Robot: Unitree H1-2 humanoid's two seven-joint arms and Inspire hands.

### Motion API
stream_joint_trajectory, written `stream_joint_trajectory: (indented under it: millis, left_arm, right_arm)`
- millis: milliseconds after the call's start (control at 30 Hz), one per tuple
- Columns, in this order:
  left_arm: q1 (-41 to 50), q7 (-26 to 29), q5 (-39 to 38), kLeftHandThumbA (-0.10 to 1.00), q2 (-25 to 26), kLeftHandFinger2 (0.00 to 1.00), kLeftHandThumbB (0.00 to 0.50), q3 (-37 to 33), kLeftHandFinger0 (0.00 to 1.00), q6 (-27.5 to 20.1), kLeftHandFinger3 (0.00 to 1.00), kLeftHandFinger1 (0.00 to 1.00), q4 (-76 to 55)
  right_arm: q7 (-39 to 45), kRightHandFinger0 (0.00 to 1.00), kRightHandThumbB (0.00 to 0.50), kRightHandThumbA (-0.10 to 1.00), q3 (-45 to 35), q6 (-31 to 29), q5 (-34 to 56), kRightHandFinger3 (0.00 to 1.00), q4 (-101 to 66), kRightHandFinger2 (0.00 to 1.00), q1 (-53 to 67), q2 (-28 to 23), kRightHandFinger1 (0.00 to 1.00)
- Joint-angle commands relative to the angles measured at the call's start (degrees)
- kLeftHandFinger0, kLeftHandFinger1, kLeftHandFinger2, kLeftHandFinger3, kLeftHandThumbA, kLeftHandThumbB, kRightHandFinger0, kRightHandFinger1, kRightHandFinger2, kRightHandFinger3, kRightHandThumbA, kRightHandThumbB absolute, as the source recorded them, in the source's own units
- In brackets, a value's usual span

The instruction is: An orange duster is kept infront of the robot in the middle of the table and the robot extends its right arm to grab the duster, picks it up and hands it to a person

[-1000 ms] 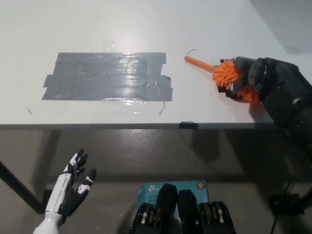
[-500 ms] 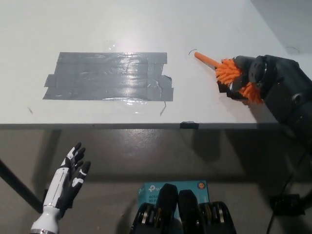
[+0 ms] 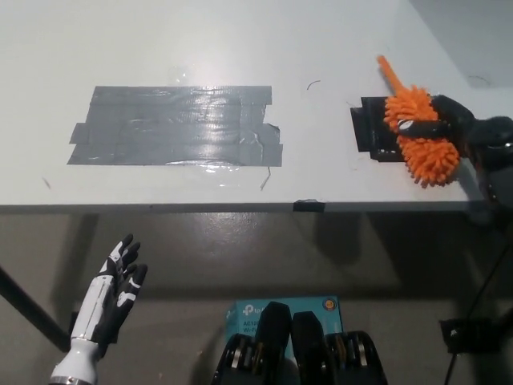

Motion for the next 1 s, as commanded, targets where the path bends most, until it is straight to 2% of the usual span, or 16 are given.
stream_joint_trajectory:
  millis: [0, 33, 100, 167, 300, 333, 500, 567, 633, 667, 700, 800, 900, 967]
  left_arm:
    - [-1.43, 0.13, -0.74, 0.85, 0.35, 1.00, 0.105, 0.59, 1.00, -1.35, 1.00, 1.00, -0.52]
    - [-1.40, 0.04, -1.16, 0.84, 0.27, 1.00, 0.102, 0.70, 0.99, -1.23, 1.00, 1.00, -0.51]
    - [-1.42, 0.06, -1.28, 0.84, 0.21, 1.00, 0.102, 0.74, 0.99, -1.33, 1.00, 1.00, -0.37]
    - [-1.52, 0.10, -1.51, 0.82, 0.02, 1.00, 0.099, 0.81, 0.99, -1.14, 1.00, 1.00, -0.27]
    - [-1.71, 0.25, -1.32, 0.82, -0.06, 1.00, 0.096, 0.76, 0.99, -1.41, 1.00, 1.00, 0.00]
    - [-1.78, 0.38, -1.10, 0.82, -0.03, 1.00, 0.093, 0.74, 0.99, -1.63, 1.00, 1.00, 0.19]
    - [-2.11, 0.38, -0.97, 0.82, -0.09, 1.00, 0.092, 0.63, 0.99, -1.56, 1.00, 1.00, 0.21]
    - [-2.16, 0.44, -0.89, 0.82, -0.18, 1.00, 0.097, 0.60, 0.99, -1.18, 1.00, 1.00, -0.05]
    - [-2.20, 0.58, -0.54, 0.82, -0.16, 1.00, 0.087, 0.52, 0.98, -1.55, 1.00, 1.00, -0.11]
    - [-2.19, 0.60, -0.50, 0.82, -0.15, 1.00, 0.086, 0.50, 0.98, -1.57, 1.00, 1.00, -0.13]
    - [-2.24, 0.44, -0.81, 0.82, -0.15, 1.00, 0.085, 0.55, 0.98, -1.41, 1.00, 1.00, -0.24]
    - [-2.16, 0.31, -1.05, 0.82, -0.24, 1.00, 0.088, 0.52, 0.98, -1.47, 1.00, 1.00, -0.03]
    - [-1.73, 0.43, -0.92, 0.83, -0.33, 1.00, 0.091, 0.54, 0.98, -1.10, 1.00, 1.00, -0.46]
    - [-1.16, 0.47, -0.83, 0.83, -0.37, 1.00, 0.087, 0.55, 0.99, -0.58, 1.00, 1.00, -1.07]
  right_arm:
    - [-1.84, 0.00, 0.186, -0.10, -19.18, 4.28, 22.93, 1.00, -6.38, 0.83, 0.00, 2.47, 0.45]
    - [-0.47, 0.00, 0.172, -0.10, -22.55, 7.26, 26.02, 1.00, -10.51, 0.75, 0.69, 4.02, 0.40]
    - [0.36, 0.00, 0.175, -0.10, -24.16, 8.59, 27.28, 1.00, -12.24, 0.74, 0.91, 4.76, 0.38]
    - [3.01, 0.00, 0.130, -0.10, -25.37, 9.99, 32.88, 1.00, -15.47, 0.68, 1.18, 6.39, 0.33]
    - [5.10, 0.00, 0.132, -0.10, -23.39, 9.99, 35.48, 1.00, -20.75, 0.62, 2.23, 8.31, 0.33]
    - [5.16, 0.00, 0.137, -0.10, -22.47, 9.99, 36.98, 1.00, -22.36, 0.61, 2.47, 9.04, 0.33]
    - [4.29, 0.00, 0.086, -0.10, -19.12, 9.99, 43.30, 1.00, -27.30, 0.65, 3.44, 10.87, 0.35]
    - [2.13, 0.00, 0.051, -0.10, -17.63, 9.99, 48.06, 1.00, -28.54, 0.67, 3.49, 12.10, 0.36]
    - [-0.91, 0.00, 0.084, -0.10, -16.80, 9.99, 52.33, 1.00, -30.01, 0.68, 3.73, 13.54, 0.36]
    - [-1.69, 0.00, 0.084, -0.10, -16.64, 9.99, 52.94, 1.00, -30.42, 0.68, 3.84, 13.82, 0.36]
    - [-2.47, 0.00, 0.099, -0.10, -16.47, 9.99, 53.77, 0.98, -31.26, 0.65, 3.97, 14.77, 0.33]
    - [-3.57, 0.00, 0.098, -0.10, -16.22, 9.99, 55.76, 0.96, -31.40, 0.64, 4.31, 16.09, 0.33]
    - [-2.71, 0.00, 0.070, -0.10, -16.02, 9.99, 56.52, 0.94, -30.19, 0.64, 4.51, 16.82, 0.34]
    - [-0.89, 0.00, 0.097, -0.10, -17.21, 9.99, 54.86, 0.93, -27.78, 0.63, 4.06, 18.08, 0.33]
